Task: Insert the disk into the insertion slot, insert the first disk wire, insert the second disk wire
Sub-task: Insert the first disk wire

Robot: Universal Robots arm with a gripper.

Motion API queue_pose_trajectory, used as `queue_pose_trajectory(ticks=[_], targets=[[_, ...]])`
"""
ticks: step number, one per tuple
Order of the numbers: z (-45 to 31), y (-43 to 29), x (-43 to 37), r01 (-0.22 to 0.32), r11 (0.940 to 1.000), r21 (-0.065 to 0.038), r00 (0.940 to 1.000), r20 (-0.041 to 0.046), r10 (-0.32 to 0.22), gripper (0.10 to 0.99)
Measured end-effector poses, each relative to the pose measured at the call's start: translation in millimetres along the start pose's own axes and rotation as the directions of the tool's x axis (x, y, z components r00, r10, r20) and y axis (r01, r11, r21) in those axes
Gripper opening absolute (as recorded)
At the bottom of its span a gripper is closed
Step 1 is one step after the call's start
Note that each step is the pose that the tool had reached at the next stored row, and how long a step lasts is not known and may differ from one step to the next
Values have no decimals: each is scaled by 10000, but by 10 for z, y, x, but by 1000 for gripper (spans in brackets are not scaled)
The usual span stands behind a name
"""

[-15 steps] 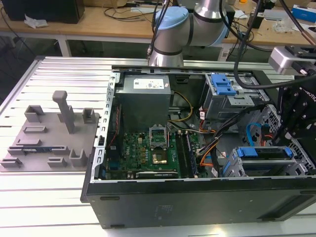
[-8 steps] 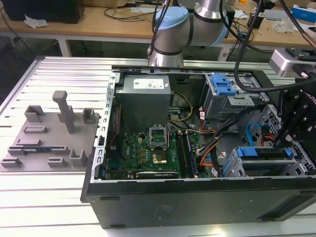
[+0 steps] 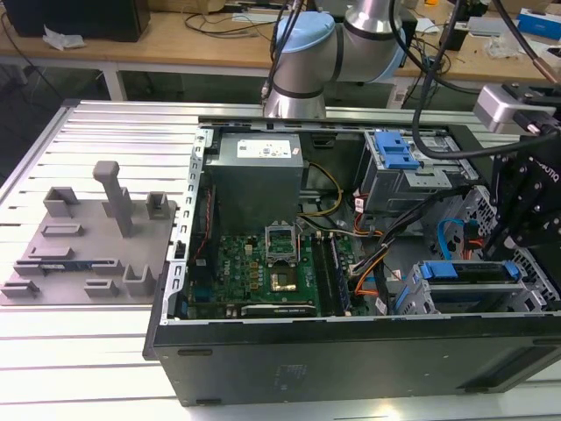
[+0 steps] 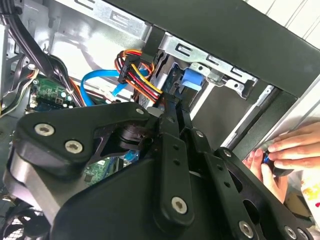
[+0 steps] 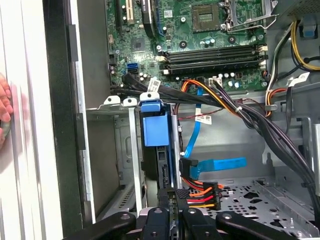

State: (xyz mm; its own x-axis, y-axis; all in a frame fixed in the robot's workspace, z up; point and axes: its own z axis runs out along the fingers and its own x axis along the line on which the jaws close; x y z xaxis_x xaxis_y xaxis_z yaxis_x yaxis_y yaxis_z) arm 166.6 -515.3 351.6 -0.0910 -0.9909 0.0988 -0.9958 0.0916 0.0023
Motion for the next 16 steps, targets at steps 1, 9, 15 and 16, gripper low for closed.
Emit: queue_pose_trajectory(ticks=[1,9,15,16], targets=[[3,0,0,-59,10000,-6,10000,-4,59,165],[9,-9,-7,-230,9997,-21,9997,-25,230,165],[9,-9,-8,-230,9997,-20,9997,-25,230,165],[10,-9,-8,-229,9997,-20,9997,-25,229,165]])
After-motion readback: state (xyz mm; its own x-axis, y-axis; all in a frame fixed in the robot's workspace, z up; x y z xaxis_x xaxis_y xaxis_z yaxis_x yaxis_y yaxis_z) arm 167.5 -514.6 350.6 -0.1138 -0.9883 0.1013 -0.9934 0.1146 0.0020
